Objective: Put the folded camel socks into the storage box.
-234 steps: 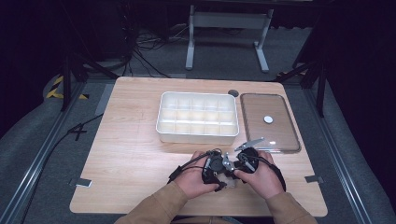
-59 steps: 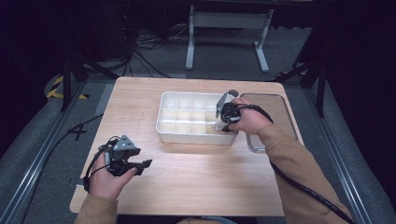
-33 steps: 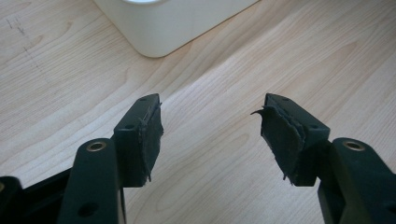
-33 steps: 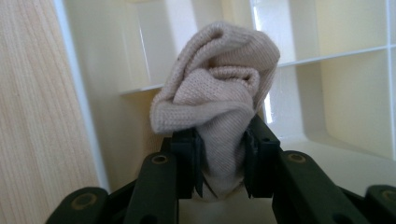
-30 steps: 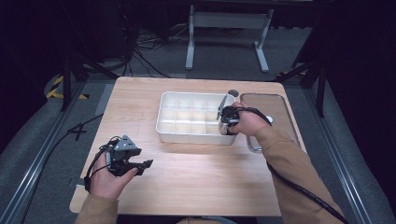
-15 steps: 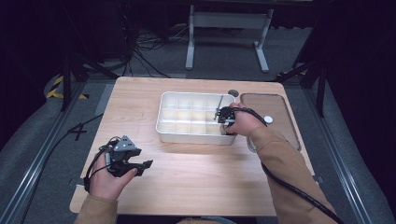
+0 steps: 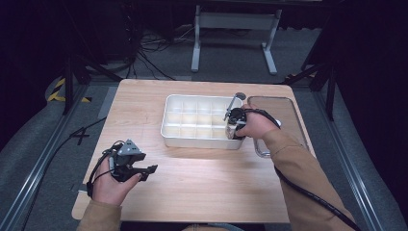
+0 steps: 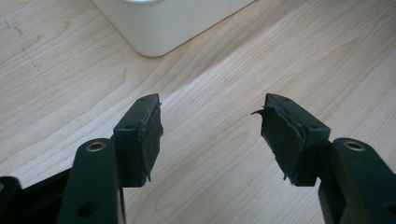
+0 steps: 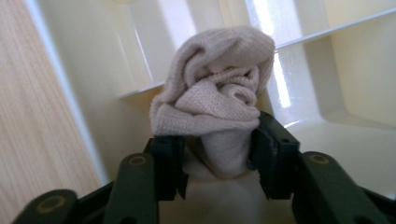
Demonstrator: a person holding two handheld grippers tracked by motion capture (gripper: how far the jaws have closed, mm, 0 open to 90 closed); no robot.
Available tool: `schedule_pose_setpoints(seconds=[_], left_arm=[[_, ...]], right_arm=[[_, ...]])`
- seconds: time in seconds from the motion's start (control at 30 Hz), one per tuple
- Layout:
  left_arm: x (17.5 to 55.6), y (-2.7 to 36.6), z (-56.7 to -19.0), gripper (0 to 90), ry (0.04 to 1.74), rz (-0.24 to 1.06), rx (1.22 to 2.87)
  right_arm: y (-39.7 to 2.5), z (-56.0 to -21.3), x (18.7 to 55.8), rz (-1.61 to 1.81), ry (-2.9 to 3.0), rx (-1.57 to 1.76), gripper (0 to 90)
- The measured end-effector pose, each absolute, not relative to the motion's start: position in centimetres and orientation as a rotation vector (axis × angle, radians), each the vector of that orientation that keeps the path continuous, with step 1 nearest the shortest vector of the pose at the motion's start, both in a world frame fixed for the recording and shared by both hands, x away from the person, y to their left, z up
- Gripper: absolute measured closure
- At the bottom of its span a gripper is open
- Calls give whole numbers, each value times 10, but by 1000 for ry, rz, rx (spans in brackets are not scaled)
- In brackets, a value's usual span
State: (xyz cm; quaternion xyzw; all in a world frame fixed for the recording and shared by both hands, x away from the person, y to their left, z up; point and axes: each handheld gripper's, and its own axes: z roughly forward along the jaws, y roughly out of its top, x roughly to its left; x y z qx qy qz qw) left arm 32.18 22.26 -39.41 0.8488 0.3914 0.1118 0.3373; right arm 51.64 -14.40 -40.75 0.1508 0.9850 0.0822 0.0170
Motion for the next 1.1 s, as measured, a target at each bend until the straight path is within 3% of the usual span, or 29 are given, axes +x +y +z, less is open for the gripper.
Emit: schedule_pose_setpoints(seconds=[0.13,0.4,0.67,0.9,1.1], left_arm=[[322,222,-394,386,1016,296,2208],[324,219,-395,386,1009,288,2227],[323,219,-396,386,1013,287,2226],[324,219,-397,385,1009,284,2225],[323,217,-397,386,1011,284,2226]], right_arm=[[-147,-394,513,256,3025,444,525],[-134,-367,506,469,2966,445,624],[-115,-379,508,470,2952,481,690],[-123,-385,512,373,2975,522,846],[-132,-387,513,329,2980,585,861]])
